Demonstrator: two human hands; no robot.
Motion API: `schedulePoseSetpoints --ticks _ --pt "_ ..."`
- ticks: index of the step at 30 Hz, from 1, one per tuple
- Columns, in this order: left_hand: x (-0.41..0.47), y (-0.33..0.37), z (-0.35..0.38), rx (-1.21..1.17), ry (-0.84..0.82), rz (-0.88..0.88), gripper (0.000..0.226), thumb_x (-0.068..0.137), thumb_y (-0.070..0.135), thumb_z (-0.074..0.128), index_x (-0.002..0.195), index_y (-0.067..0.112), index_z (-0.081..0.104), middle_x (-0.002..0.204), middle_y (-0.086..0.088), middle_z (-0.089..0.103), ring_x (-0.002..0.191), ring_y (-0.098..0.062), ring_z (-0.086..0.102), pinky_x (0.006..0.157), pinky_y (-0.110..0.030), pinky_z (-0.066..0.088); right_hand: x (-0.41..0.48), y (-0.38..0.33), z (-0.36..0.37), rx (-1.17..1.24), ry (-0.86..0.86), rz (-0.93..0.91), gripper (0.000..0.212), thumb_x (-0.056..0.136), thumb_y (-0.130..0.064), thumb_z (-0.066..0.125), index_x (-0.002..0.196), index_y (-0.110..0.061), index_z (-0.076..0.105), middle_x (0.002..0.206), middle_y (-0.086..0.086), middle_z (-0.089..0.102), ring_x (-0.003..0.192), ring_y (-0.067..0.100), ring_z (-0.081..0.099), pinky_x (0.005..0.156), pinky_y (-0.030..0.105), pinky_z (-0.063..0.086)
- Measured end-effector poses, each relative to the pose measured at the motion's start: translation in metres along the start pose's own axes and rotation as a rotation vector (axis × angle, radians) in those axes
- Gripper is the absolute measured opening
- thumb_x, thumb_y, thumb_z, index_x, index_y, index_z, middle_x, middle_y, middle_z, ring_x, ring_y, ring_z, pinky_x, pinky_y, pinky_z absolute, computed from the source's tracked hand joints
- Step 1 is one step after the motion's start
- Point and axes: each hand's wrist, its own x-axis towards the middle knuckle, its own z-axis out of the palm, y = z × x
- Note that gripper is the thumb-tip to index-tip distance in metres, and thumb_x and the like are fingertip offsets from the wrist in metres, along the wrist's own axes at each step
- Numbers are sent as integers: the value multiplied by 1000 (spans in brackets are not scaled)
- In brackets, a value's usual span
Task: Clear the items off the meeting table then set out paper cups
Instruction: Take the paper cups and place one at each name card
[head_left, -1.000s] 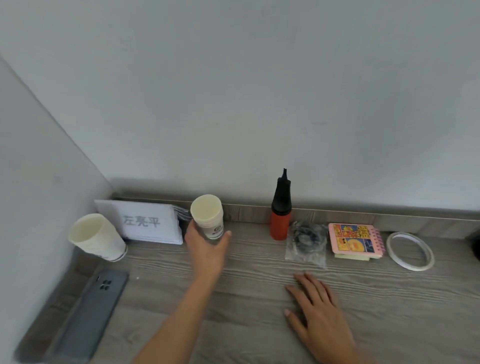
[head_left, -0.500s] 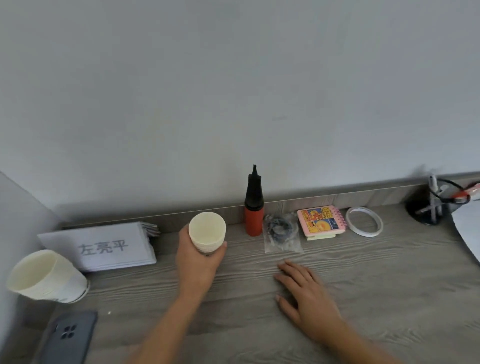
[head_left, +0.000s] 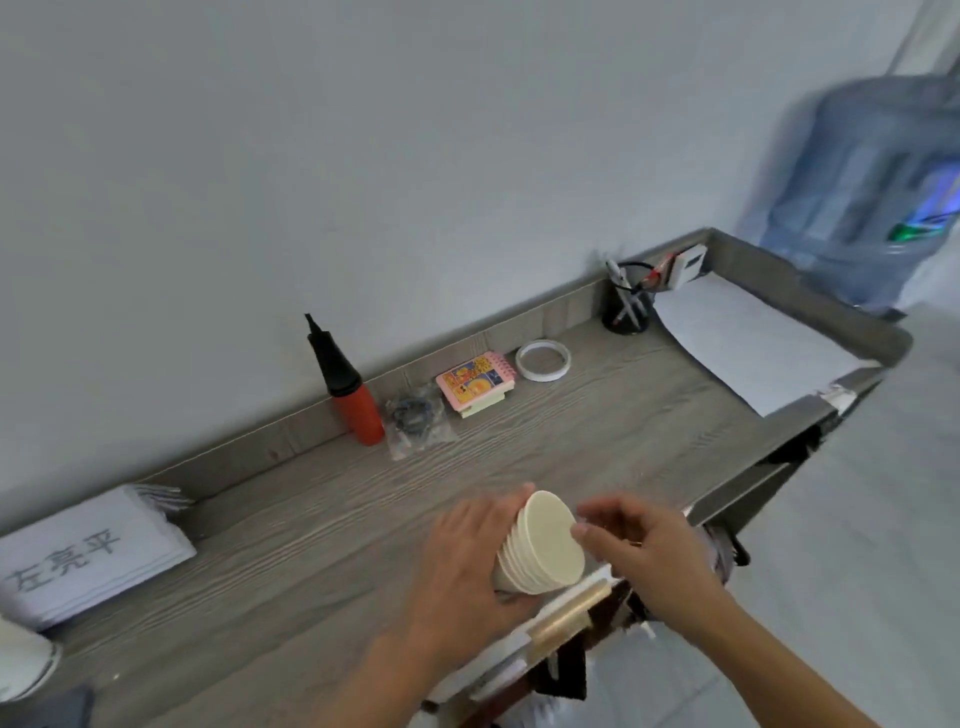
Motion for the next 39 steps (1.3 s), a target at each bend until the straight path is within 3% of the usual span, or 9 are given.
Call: schedulePoseSetpoints --ticks 10,13,16,19,25,30,33,36,39 --pt "18 111 58 32 -343 295 77 65 60 66 133 32 42 111 8 59 97 -14 54 82 -30 42 -108 41 -99 221 327 214 19 85 2 65 70 -10 71 55 7 66 48 14 60 48 25 50" --pt "36 130 71 4 -379 332 77 65 61 63 134 37 39 109 13 56 97 -9 51 82 -29 42 -128 47 -124 451 299 193 10 88 -20 67 90 -14 75 75 9 70 64 18 63 57 28 50" --pt "57 142 87 -25 -412 360 76 63 61 60 133 40 36 107 14 54 97 -7 49 82 -28 43 -140 55 -131 521 245 152 57 67 -46 81 116 -22 68 105 4 73 85 16 67 66 27 52" --pt "78 152 109 -41 -500 442 77 62 62 60 131 42 33 110 17 54 100 -5 49 82 -24 40 -137 63 -129 455 472 170 66 53 -42 86 113 -23 68 103 3 74 87 13 67 65 23 51" --pt "127 162 169 -290 -690 416 82 59 56 72 130 47 32 116 26 51 104 3 49 87 -19 41 -151 83 -168 662 1003 178 70 45 -37 82 108 -13 62 101 12 71 91 22 69 76 36 54" --pt "147 213 224 -553 -860 368 83 58 48 83 128 39 40 109 17 61 100 -1 57 85 -18 48 -211 109 -197 555 1279 239 66 48 -31 84 109 -23 61 92 -5 73 87 7 68 73 26 51" --pt "151 256 257 -671 -898 342 77 55 46 87 119 42 46 101 22 65 95 2 60 77 -7 46 -249 130 -207 520 1462 287 57 59 -19 89 108 -25 61 97 0 73 91 13 68 76 27 50" --pt "154 306 289 -742 -898 337 79 50 54 82 120 39 48 102 28 62 93 1 61 77 -17 50 -294 153 -224 486 1647 371 37 73 -20 80 104 -29 62 95 -2 73 92 16 67 78 34 52" --pt "154 360 321 -810 -874 310 76 48 54 82 116 42 49 100 27 62 90 1 62 74 -24 49 -344 175 -247 464 1810 423 44 60 -35 85 99 -33 64 87 -9 74 82 8 69 69 30 51"
